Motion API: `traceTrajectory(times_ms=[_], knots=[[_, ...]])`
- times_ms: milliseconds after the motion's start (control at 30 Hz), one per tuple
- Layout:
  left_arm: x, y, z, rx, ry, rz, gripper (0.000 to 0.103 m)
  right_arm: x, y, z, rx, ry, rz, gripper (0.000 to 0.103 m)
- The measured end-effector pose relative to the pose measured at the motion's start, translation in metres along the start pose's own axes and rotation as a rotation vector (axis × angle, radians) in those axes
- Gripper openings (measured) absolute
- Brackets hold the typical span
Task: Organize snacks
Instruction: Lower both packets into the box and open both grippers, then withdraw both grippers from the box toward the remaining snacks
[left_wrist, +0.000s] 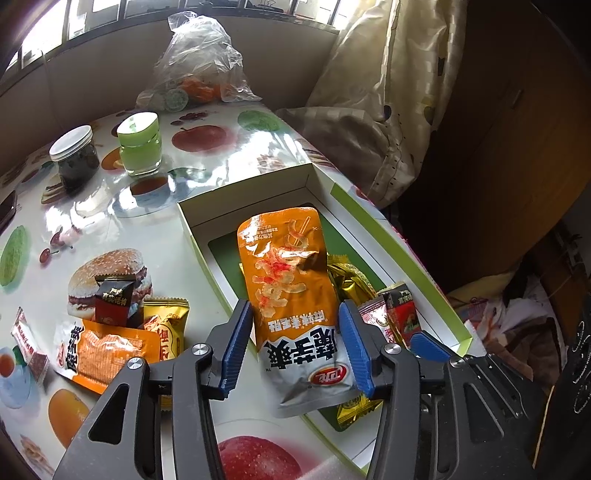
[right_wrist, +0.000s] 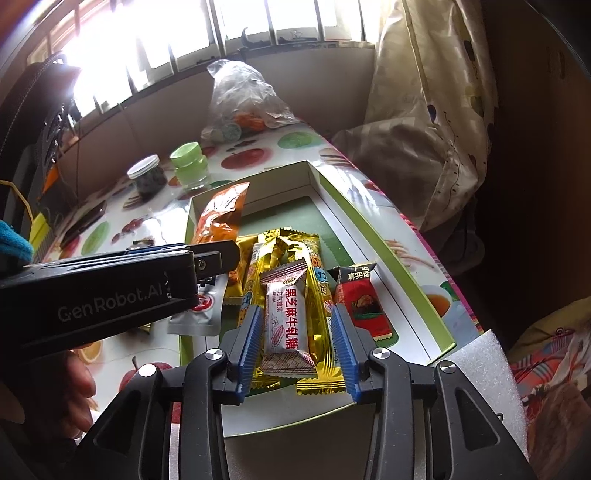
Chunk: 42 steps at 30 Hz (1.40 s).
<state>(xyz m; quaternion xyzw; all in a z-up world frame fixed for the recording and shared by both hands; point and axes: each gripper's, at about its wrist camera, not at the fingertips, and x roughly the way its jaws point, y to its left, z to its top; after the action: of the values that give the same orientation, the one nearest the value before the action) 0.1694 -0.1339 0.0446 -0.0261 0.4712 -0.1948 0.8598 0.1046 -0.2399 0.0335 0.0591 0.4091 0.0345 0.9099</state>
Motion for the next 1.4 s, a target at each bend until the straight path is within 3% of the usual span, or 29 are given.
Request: traceTrajectory(times_ms=[367,1000,1400], knots=[[-0.017,0.001,-0.004,-0.005,-0.040,0.009,0.053,-0.009,0.004,-0.001,-0.005,-0.018,-0.009,0.050],[-0.059,0.009,-0.021,-0.012,-0.117,0.030,0.053,-0.031,0.019,-0.005,-0.019,-0.060,-0.012,0.051],[-0.091,0.030,-0.047,-0.035,-0.159,0.098,0.053,-0.041,0.042,-0.009,-0.055,-0.085,0.019,0.051]])
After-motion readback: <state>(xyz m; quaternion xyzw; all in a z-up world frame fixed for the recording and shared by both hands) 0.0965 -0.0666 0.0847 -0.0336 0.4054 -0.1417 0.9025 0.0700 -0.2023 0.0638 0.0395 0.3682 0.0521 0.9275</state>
